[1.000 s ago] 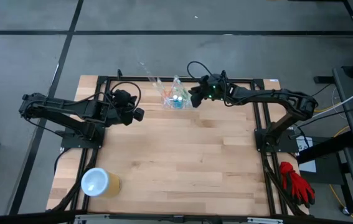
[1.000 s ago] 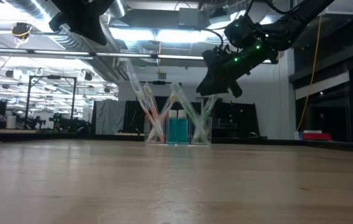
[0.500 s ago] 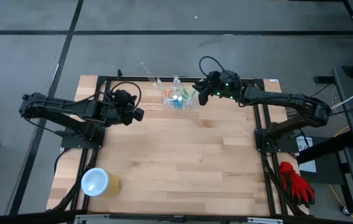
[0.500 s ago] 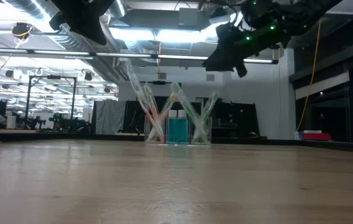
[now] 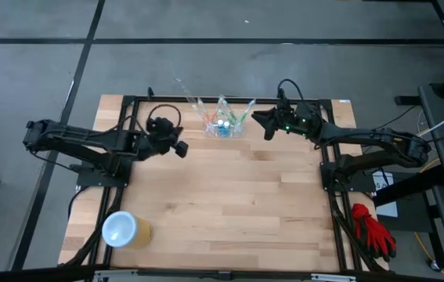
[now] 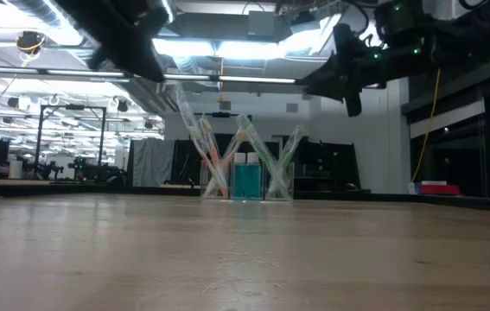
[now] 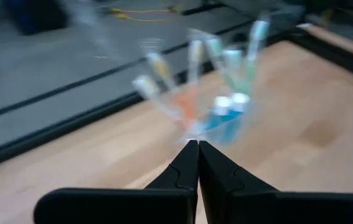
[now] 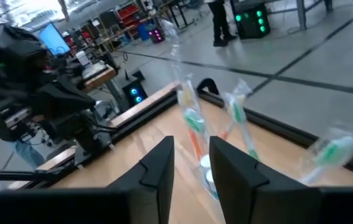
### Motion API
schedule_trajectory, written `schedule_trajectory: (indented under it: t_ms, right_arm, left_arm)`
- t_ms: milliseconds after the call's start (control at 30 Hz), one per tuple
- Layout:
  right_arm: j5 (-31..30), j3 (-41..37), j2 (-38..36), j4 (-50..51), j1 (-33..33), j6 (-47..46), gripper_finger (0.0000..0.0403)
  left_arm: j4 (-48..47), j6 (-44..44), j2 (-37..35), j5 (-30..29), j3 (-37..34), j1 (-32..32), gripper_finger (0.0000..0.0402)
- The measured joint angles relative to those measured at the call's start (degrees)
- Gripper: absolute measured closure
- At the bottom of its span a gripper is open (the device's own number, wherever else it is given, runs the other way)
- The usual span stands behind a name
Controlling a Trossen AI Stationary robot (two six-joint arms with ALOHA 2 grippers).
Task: Pick & Place toothbrushing station
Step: Return to Home Position
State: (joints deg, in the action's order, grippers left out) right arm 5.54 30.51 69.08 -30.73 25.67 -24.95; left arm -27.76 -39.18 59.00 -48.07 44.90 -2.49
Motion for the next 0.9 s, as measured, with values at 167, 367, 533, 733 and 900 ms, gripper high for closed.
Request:
schedule_trajectory:
  t_ms: [167,367,533,733,900]
  right_arm:
    - [0.28,0.49,-0.87,-0.02,-0.61,1.35,0.0311]
    - [6.07,0.52,-3.22,-0.34,-2.16,1.78,0.0321]
    - [7.31,-1.25,-6.89,-0.37,-2.29,0.7,0.0321]
    - [6.46,-7.86,-15.82,-1.45,-2.27,-3.71,0.0321]
    - [3.51,-13.3,-25.16,-1.37,-2.28,-8.04,0.0321]
  left_arm:
    - [14.71,7.98,1.51,9.7,-3.68,6.09,0.0398]
    - [30.27,19.65,2.17,21.65,-9.6,9.69,0.0399]
    - [50.6,24.23,1.77,40.35,-15.18,16.55,0.0399]
    - [50.42,25.08,1.81,58.18,-15.69,26.77,0.0397]
    - [48.06,27.4,0.63,61.08,-16.4,30.23,0.0399]
